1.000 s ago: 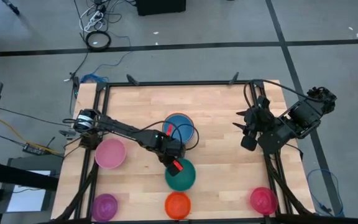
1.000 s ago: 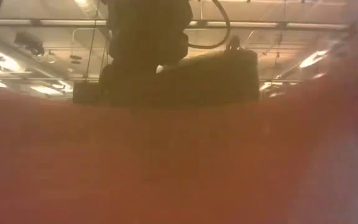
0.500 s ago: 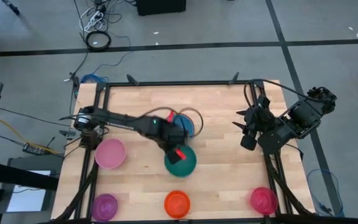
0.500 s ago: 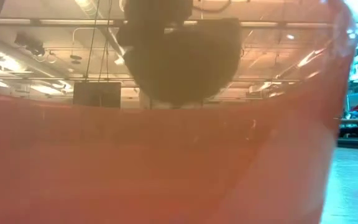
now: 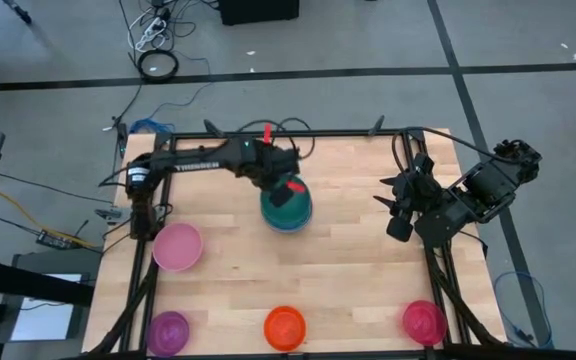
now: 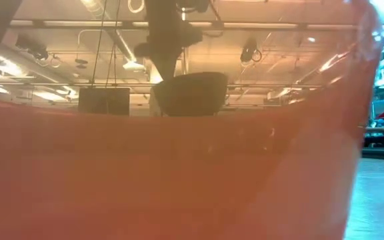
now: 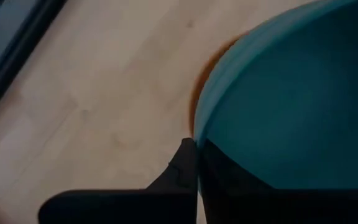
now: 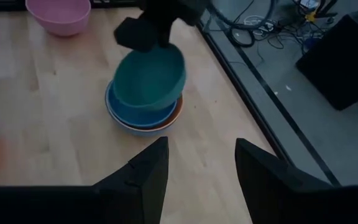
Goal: Nest bowls inside each other
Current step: Stack the dark green bowl on top of the blue bowl, then stack the pink bowl on top of the green bowl
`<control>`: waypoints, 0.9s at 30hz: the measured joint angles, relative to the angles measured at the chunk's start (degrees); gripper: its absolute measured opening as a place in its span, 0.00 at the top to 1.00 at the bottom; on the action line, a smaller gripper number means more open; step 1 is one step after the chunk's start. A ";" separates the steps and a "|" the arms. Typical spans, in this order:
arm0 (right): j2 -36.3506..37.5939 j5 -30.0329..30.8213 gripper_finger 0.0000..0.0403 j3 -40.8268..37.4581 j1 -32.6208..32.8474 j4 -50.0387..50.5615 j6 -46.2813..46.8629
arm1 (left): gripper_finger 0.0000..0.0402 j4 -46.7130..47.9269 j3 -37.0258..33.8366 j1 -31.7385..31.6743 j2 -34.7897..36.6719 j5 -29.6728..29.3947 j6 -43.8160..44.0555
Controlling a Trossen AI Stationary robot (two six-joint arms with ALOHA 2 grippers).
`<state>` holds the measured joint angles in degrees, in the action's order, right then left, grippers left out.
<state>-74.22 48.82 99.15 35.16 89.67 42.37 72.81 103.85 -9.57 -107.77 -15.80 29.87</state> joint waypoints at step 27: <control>-0.02 1.66 0.58 -0.37 0.46 -0.46 0.02 | 0.75 2.22 2.45 -1.75 -5.33 8.87 -5.55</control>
<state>-74.24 50.48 98.78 35.62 89.21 42.39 75.04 106.30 -11.32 -113.10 -6.93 24.32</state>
